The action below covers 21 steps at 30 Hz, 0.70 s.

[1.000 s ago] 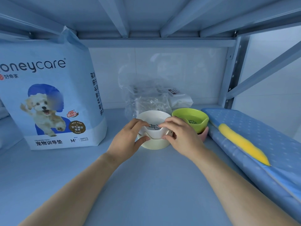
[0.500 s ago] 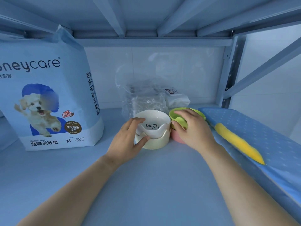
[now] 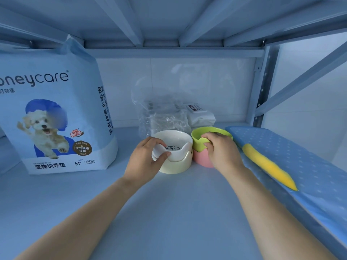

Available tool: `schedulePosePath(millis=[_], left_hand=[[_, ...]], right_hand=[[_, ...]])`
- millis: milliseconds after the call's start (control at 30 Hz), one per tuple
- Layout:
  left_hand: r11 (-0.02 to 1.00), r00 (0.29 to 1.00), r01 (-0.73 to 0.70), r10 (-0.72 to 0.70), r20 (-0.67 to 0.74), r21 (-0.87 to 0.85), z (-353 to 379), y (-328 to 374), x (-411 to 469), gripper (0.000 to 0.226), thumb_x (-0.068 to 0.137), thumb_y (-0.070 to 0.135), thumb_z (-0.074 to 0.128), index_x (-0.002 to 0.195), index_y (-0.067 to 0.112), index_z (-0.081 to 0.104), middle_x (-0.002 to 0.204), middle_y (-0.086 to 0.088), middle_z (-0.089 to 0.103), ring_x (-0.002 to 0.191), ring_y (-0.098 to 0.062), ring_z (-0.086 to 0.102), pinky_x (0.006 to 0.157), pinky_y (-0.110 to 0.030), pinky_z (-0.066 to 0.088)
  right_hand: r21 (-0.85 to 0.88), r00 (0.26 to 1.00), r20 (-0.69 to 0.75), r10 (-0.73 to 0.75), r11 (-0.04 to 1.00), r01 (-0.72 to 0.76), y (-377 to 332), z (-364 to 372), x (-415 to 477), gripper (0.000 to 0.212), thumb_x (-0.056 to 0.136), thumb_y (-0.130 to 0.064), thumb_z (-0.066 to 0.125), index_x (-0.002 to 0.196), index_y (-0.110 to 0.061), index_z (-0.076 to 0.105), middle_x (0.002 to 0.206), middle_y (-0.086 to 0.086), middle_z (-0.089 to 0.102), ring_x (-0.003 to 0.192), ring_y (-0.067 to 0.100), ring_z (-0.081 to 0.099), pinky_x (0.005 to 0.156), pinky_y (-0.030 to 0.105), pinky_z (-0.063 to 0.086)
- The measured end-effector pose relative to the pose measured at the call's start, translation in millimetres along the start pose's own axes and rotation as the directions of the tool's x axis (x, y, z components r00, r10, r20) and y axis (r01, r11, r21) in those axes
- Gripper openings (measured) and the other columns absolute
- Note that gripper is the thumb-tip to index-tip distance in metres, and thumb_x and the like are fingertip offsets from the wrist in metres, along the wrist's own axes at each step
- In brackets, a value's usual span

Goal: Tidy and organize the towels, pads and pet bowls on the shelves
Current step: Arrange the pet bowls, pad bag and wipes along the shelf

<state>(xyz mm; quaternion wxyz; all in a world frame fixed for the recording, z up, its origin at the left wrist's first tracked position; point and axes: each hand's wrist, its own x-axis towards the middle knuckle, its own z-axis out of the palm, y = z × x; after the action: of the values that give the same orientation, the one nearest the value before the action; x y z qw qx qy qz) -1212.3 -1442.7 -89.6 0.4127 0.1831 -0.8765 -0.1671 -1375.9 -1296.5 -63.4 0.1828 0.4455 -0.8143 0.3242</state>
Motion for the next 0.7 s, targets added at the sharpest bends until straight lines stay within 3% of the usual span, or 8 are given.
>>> schedulePosePath(millis=[300, 367, 433, 500, 600, 633, 700], left_hand=[[0.999, 1.000, -0.023, 0.023, 0.009, 0.035, 1.8, 0.1, -1.3, 0.022, 0.085, 0.033, 0.063, 0.104, 0.022, 0.057, 0.100, 0.013, 0.052, 0.096, -0.010, 0.050, 0.071, -0.022, 0.040], [0.999, 0.999, -0.036, 0.035, 0.011, 0.037, 0.4, 1.2, -1.7, 0.026, 0.085, 0.034, 0.063, 0.107, 0.022, 0.056, 0.102, 0.016, 0.050, 0.098, -0.010, 0.050, 0.073, -0.024, 0.042], [0.998, 0.998, -0.054, 0.054, 0.015, 0.041, -2.6, 2.2, -0.1, 0.031, 0.084, 0.036, 0.064, 0.111, 0.022, 0.055, 0.106, 0.019, 0.047, 0.101, -0.009, 0.049, 0.074, -0.022, 0.041], [0.998, 0.998, -0.052, 0.051, 0.020, 0.043, -7.1, 4.2, 2.4, 0.035, 0.084, 0.039, 0.063, 0.114, 0.024, 0.053, 0.110, 0.020, 0.045, 0.092, -0.008, 0.049, 0.070, -0.017, 0.038], [0.998, 0.999, -0.038, 0.036, 0.032, 0.055, -14.8, 5.6, 3.7, 0.039, 0.084, 0.042, 0.062, 0.116, 0.024, 0.052, 0.114, 0.017, 0.047, 0.067, -0.006, 0.045, 0.064, -0.010, 0.032], [0.997, 0.999, -0.035, 0.033, 0.040, 0.061, -17.6, 4.2, 3.0, 0.040, 0.083, 0.044, 0.062, 0.117, 0.024, 0.052, 0.115, 0.017, 0.046, 0.068, -0.005, 0.046, 0.066, -0.011, 0.033], [0.996, 0.998, -0.037, 0.033, 0.058, 0.075, -22.9, -1.5, -0.7, 0.045, 0.081, 0.046, 0.064, 0.118, 0.024, 0.051, 0.116, 0.015, 0.046, 0.090, -0.005, 0.051, 0.076, -0.019, 0.040]], right_hand=[[-0.011, 0.999, -0.025, -0.021, 1.000, 0.020, -2.6, -0.5, -1.0, 0.026, 0.087, -0.010, 0.054, 0.111, -0.011, 0.061, 0.108, 0.008, 0.064, 0.100, 0.029, 0.058, 0.073, 0.038, 0.048], [0.017, 0.996, -0.074, -0.057, 0.998, 0.058, -6.1, 1.0, -1.9, 0.028, 0.083, -0.011, 0.059, 0.111, -0.011, 0.061, 0.111, 0.007, 0.064, 0.102, 0.029, 0.058, 0.076, 0.041, 0.050], [0.037, 0.986, -0.109, -0.125, 0.991, 0.129, -12.4, 2.5, -3.8, 0.030, 0.081, -0.012, 0.063, 0.111, -0.010, 0.062, 0.111, 0.007, 0.063, 0.103, 0.029, 0.058, 0.081, 0.035, 0.048], [0.036, 0.973, -0.121, -0.197, 0.979, 0.202, -22.3, 2.7, -7.1, 0.029, 0.082, -0.010, 0.063, 0.110, -0.009, 0.063, 0.109, 0.008, 0.064, 0.100, 0.028, 0.059, 0.078, 0.021, 0.035], [0.065, 0.953, -0.144, -0.266, 0.959, 0.277, -39.3, 2.8, -12.0, 0.028, 0.080, -0.005, 0.061, 0.108, -0.008, 0.064, 0.106, 0.007, 0.065, 0.096, 0.027, 0.060, 0.075, 0.020, 0.031], [0.078, 0.944, -0.148, -0.295, 0.948, 0.308, -44.0, 4.1, -12.8, 0.029, 0.080, -0.005, 0.061, 0.108, -0.009, 0.064, 0.106, 0.006, 0.065, 0.096, 0.027, 0.061, 0.076, 0.019, 0.034], [0.086, 0.936, -0.086, -0.342, 0.933, 0.349, -51.9, 8.4, -14.7, 0.029, 0.082, -0.012, 0.062, 0.111, -0.012, 0.063, 0.110, 0.002, 0.064, 0.100, 0.024, 0.060, 0.079, 0.022, 0.040]])
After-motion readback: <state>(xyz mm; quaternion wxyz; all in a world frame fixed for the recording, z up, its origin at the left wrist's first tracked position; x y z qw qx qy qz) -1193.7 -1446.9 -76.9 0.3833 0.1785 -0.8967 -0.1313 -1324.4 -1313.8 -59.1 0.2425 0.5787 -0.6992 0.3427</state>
